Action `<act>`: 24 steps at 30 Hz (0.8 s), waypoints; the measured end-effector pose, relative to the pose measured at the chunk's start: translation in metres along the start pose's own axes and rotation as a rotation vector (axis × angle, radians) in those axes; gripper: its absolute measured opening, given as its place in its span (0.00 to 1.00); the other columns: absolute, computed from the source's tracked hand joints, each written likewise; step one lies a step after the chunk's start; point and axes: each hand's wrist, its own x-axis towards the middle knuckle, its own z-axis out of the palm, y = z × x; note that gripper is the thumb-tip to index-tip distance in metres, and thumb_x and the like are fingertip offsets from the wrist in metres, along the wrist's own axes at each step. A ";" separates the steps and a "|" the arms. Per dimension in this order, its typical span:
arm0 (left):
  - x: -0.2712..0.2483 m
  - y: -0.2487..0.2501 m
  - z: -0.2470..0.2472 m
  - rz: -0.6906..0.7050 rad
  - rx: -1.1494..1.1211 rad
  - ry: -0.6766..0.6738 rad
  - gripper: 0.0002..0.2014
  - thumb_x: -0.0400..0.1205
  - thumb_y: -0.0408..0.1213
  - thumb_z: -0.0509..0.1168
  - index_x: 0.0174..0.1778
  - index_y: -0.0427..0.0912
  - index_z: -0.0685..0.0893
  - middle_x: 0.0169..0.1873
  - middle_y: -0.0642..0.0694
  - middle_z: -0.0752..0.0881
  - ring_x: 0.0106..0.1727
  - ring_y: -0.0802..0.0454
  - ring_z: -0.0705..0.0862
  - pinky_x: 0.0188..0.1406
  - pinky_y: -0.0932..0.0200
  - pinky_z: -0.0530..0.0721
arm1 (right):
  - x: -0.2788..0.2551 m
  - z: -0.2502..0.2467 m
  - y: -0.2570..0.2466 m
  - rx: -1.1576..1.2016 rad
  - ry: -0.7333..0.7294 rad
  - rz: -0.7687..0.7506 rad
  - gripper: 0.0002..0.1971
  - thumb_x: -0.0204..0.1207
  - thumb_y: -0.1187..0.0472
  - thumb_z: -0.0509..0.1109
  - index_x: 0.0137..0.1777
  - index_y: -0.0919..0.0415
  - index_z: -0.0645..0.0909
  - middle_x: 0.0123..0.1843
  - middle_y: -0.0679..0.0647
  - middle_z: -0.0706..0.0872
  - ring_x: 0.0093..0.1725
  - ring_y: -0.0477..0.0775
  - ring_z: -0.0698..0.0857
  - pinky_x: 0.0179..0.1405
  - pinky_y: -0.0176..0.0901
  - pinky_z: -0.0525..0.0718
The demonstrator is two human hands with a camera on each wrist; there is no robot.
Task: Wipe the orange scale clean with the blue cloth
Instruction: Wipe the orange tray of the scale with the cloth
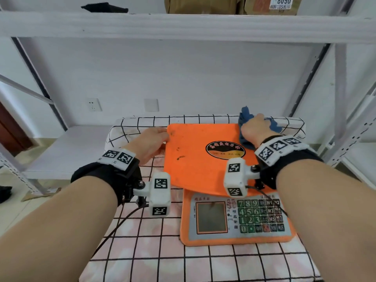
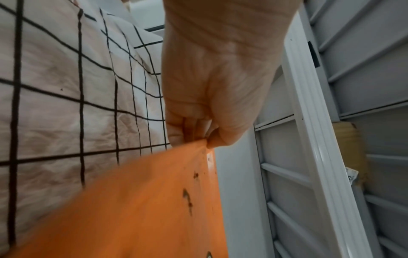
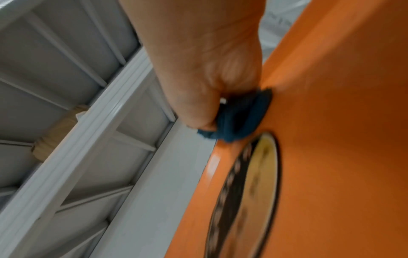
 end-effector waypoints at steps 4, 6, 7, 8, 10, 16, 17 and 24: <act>0.000 0.000 -0.001 -0.002 -0.021 -0.008 0.13 0.83 0.25 0.56 0.61 0.34 0.80 0.43 0.42 0.85 0.37 0.49 0.82 0.30 0.64 0.83 | -0.002 0.004 -0.015 0.089 -0.026 0.098 0.23 0.80 0.60 0.61 0.71 0.68 0.62 0.70 0.68 0.71 0.68 0.67 0.75 0.58 0.53 0.76; 0.000 -0.002 -0.002 0.008 -0.034 -0.020 0.14 0.82 0.24 0.55 0.61 0.35 0.81 0.45 0.41 0.85 0.38 0.49 0.82 0.32 0.63 0.83 | -0.005 0.002 -0.017 0.127 -0.046 0.078 0.18 0.81 0.57 0.59 0.65 0.68 0.67 0.67 0.66 0.76 0.65 0.67 0.78 0.59 0.53 0.78; 0.000 -0.002 -0.002 0.016 -0.039 -0.030 0.15 0.82 0.24 0.55 0.60 0.35 0.82 0.45 0.42 0.85 0.39 0.49 0.82 0.32 0.63 0.82 | -0.008 0.002 -0.019 0.128 -0.051 0.037 0.13 0.81 0.58 0.58 0.58 0.67 0.70 0.66 0.66 0.78 0.64 0.67 0.79 0.60 0.54 0.80; 0.001 -0.003 -0.003 0.024 -0.043 -0.037 0.14 0.82 0.25 0.55 0.59 0.35 0.83 0.44 0.42 0.85 0.38 0.49 0.82 0.32 0.63 0.82 | -0.012 0.002 -0.024 0.135 -0.066 -0.005 0.10 0.82 0.58 0.56 0.53 0.65 0.71 0.67 0.66 0.78 0.65 0.67 0.78 0.62 0.55 0.79; 0.001 -0.005 -0.004 0.038 -0.061 -0.044 0.13 0.82 0.25 0.55 0.55 0.36 0.84 0.43 0.44 0.86 0.38 0.50 0.83 0.32 0.64 0.82 | -0.021 0.006 -0.035 0.146 -0.094 -0.069 0.12 0.84 0.59 0.53 0.59 0.64 0.73 0.68 0.65 0.76 0.68 0.66 0.77 0.65 0.57 0.78; 0.000 -0.009 -0.003 0.051 -0.133 -0.062 0.13 0.83 0.26 0.56 0.50 0.42 0.85 0.36 0.49 0.89 0.35 0.53 0.85 0.29 0.65 0.83 | -0.051 0.021 -0.080 0.218 -0.170 -0.145 0.20 0.82 0.56 0.58 0.69 0.66 0.68 0.63 0.64 0.82 0.62 0.64 0.82 0.53 0.50 0.80; -0.001 -0.009 -0.003 0.048 -0.138 -0.062 0.13 0.83 0.26 0.57 0.49 0.43 0.85 0.35 0.50 0.89 0.35 0.54 0.85 0.30 0.65 0.84 | -0.057 0.021 -0.085 0.204 -0.179 -0.181 0.19 0.83 0.58 0.57 0.69 0.68 0.68 0.63 0.64 0.82 0.62 0.64 0.82 0.48 0.48 0.78; -0.005 -0.007 -0.005 0.021 -0.150 -0.070 0.11 0.85 0.26 0.56 0.54 0.41 0.82 0.42 0.45 0.87 0.37 0.53 0.85 0.31 0.65 0.86 | -0.065 0.016 -0.082 0.270 -0.265 -0.308 0.19 0.82 0.52 0.56 0.66 0.65 0.71 0.59 0.61 0.83 0.61 0.63 0.82 0.58 0.49 0.79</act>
